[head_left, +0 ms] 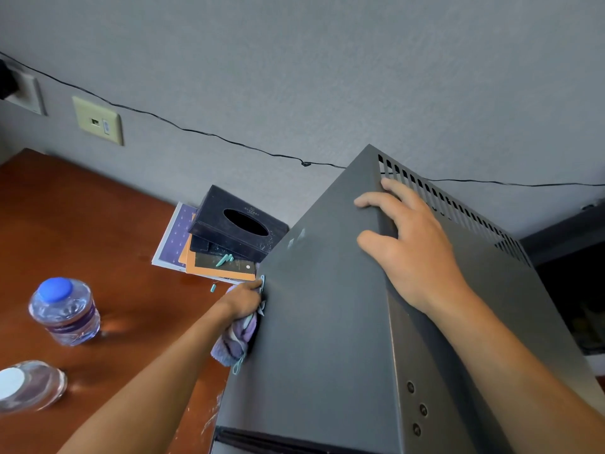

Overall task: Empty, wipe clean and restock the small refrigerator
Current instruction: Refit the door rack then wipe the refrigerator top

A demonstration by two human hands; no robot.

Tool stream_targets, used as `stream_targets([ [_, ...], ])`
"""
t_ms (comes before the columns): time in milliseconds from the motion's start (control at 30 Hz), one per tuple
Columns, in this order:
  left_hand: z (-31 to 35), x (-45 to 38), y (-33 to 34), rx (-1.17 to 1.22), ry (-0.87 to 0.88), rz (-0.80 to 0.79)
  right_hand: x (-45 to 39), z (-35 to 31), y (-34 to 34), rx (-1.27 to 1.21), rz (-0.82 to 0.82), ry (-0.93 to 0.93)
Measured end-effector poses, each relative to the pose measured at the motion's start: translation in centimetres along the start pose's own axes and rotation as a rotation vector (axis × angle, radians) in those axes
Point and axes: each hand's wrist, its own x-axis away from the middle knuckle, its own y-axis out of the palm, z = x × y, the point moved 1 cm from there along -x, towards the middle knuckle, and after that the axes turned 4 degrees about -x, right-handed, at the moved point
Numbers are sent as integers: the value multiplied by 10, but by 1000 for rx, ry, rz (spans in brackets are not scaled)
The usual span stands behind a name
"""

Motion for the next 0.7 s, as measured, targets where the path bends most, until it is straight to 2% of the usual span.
stream_targets([
  [100,19,-2,-7,15,12,27,0,0,0,-2,-3,-1],
  [233,59,-2,-24,108,152,146,0,1,1,0,-6,1],
  [300,90,25,-35,165,276,167,-1,0,1,4,-8,3],
  [400,120,82,-39,130,400,156,0,0,1,7,-10,4],
  [567,100,172,-24,10,502,86,1,-1,1,11,-11,-2],
  [700,91,189,-21,-48,491,105,1,-1,1,17,-5,-13],
])
